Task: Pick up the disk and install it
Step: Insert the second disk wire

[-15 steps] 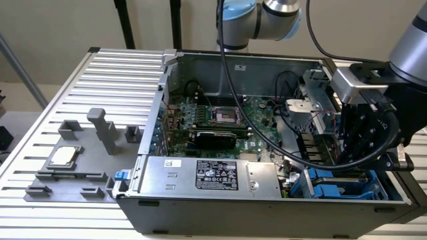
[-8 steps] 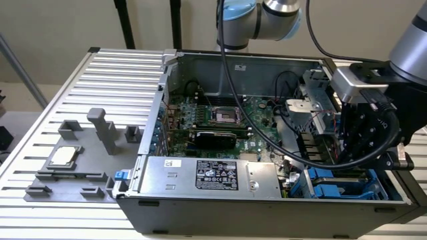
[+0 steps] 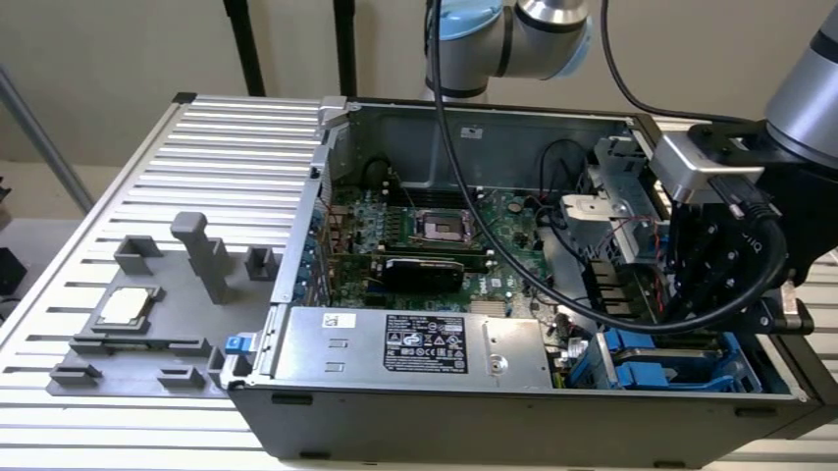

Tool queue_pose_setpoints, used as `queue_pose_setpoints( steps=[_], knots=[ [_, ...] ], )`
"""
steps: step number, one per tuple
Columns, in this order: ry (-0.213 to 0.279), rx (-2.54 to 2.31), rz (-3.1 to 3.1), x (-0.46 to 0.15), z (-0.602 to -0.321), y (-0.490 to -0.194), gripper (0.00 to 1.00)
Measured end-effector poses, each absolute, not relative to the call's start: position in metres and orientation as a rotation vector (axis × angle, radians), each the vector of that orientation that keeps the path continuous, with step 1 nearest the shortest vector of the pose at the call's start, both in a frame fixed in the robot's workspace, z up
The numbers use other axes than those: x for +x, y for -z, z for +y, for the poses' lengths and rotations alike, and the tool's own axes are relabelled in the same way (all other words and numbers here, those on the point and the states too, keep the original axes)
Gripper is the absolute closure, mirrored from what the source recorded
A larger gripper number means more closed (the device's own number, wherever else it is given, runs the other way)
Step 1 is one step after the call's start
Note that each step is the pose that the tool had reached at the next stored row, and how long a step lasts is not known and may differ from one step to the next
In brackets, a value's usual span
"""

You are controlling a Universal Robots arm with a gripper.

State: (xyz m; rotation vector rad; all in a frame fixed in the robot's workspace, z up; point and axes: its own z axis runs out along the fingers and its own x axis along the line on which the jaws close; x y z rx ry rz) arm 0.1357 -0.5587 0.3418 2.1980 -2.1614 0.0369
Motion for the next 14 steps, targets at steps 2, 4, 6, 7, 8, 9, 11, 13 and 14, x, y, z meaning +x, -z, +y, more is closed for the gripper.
queue_pose_setpoints(
  steps=[2,4,6,7,8,9,11,13,14],
  knots=[
    [-0.035,2.199,-2.162,0.1357,-0.5587,-0.3416,0.84],
    [-0.034,2.200,-2.162,0.1357,-0.5587,-0.3416,0.84],
    [-0.033,2.201,-2.163,0.1358,-0.5587,-0.3414,0.84],
    [-0.033,2.200,-2.163,0.1358,-0.5587,-0.3415,0.84],
    [-0.033,2.200,-2.163,0.1358,-0.5587,-0.3416,0.84],
    [-0.033,2.200,-2.163,0.1358,-0.5587,-0.3417,0.84],
    [-0.032,2.201,-2.164,0.1358,-0.5588,-0.3418,0.84],
    [-0.030,2.202,-2.164,0.1357,-0.5595,-0.3413,0.84],
    [-0.030,2.202,-2.164,0.1358,-0.5598,-0.3408,0.84]
  ],
)
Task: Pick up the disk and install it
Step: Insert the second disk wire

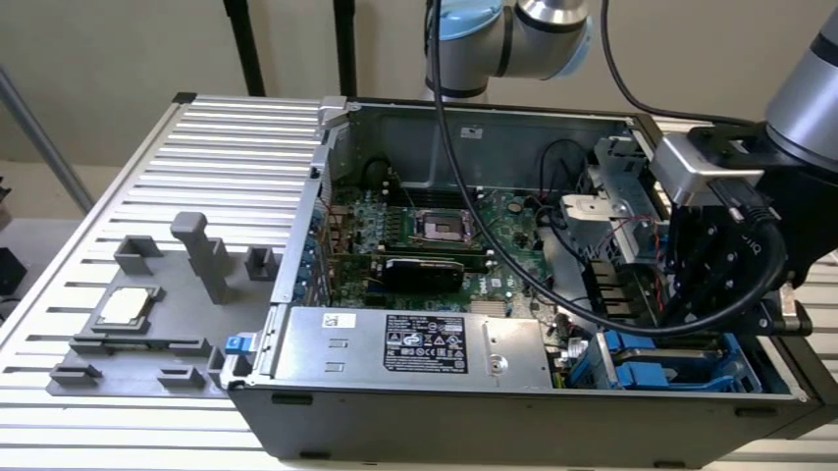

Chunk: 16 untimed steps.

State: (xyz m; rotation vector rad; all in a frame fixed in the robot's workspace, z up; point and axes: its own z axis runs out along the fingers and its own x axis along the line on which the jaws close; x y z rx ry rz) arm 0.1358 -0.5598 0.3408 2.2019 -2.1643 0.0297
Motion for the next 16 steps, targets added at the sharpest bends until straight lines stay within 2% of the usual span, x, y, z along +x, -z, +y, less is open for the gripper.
queue_pose_setpoints(
  steps=[11,14,15,16],
  knots=[
    [-0.026,2.204,-2.166,0.1357,-0.5620,-0.3350,0.84],
    [-0.024,2.205,-2.167,0.1358,-0.5621,-0.3360,0.82],
    [-0.025,2.204,-2.166,0.1358,-0.5622,-0.3381,0.75],
    [-0.025,2.204,-2.166,0.1355,-0.5621,-0.3403,0.75]
  ],
)
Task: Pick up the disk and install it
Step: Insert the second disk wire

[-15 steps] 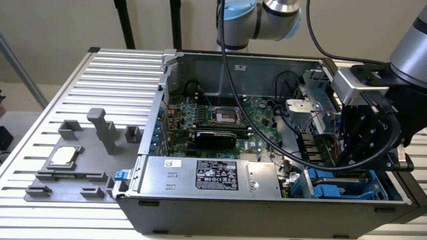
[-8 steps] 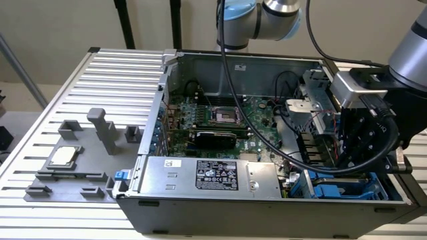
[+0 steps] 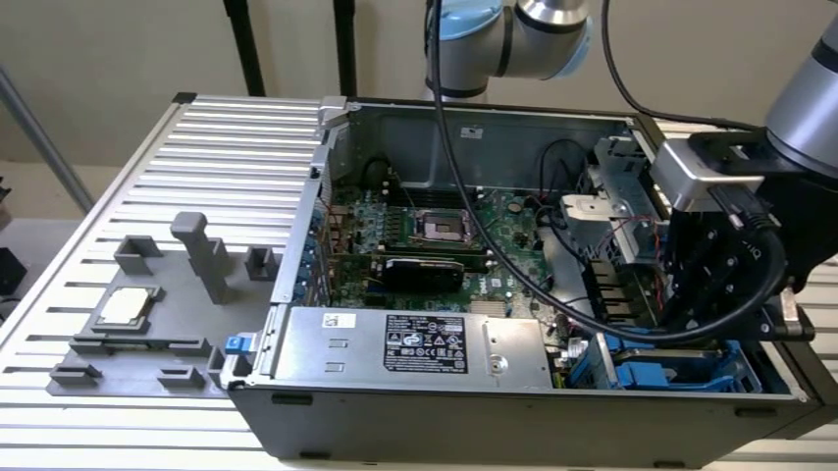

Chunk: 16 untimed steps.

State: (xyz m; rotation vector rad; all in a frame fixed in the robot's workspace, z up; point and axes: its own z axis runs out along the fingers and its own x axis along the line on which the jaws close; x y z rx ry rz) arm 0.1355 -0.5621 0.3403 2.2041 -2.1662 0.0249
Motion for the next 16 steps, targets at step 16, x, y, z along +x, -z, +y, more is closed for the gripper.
queue_pose_setpoints(
  steps=[16],
  knots=[
    [-0.024,2.205,-2.167,0.109,-0.562,-0.349,0.75]
  ],
)
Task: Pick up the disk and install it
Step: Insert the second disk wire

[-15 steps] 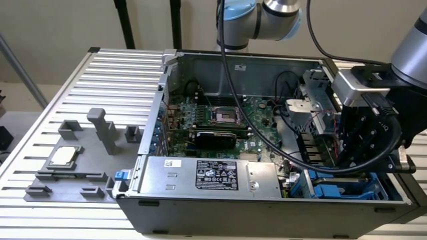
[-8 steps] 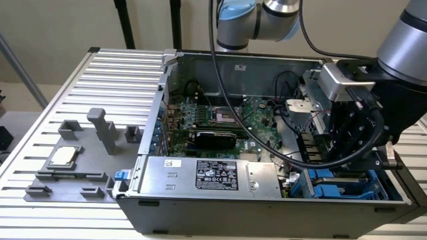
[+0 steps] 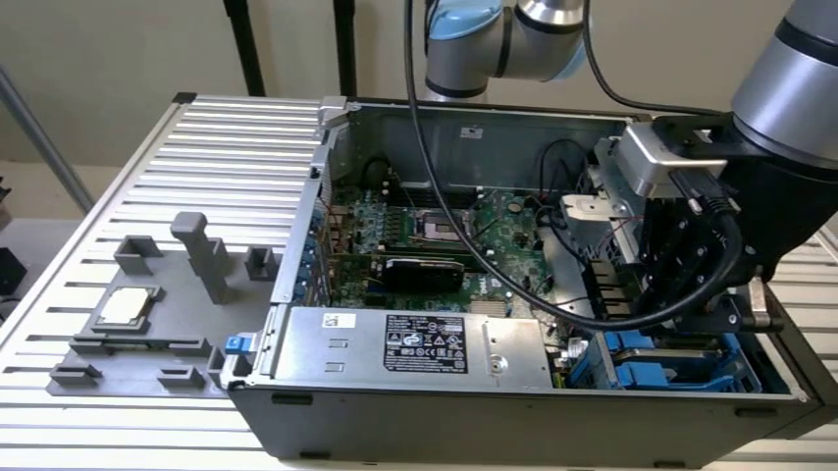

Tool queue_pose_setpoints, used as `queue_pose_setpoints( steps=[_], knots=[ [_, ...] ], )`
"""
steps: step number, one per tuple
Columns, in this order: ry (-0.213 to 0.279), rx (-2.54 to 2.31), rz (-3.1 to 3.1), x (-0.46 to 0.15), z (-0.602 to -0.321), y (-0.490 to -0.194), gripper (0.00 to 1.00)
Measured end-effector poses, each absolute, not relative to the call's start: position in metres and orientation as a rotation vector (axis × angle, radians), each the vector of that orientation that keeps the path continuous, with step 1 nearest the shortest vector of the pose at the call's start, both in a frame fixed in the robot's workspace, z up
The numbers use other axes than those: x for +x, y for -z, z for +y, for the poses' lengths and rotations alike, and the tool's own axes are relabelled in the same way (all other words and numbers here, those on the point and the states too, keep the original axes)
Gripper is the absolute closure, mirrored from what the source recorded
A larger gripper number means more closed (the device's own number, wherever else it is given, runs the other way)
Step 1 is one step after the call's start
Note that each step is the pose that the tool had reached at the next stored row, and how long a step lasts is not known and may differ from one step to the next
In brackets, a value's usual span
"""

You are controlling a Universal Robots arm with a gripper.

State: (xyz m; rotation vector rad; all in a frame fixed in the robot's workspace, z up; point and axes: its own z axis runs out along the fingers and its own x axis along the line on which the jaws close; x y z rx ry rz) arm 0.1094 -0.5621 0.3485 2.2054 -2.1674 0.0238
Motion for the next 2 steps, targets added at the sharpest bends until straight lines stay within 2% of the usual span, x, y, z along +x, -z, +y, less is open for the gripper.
queue_pose_setpoints(
  steps=[2],
  knots=[
    [-0.024,2.205,-2.167,0.1094,-0.5622,-0.3485,0.75]
  ],
)
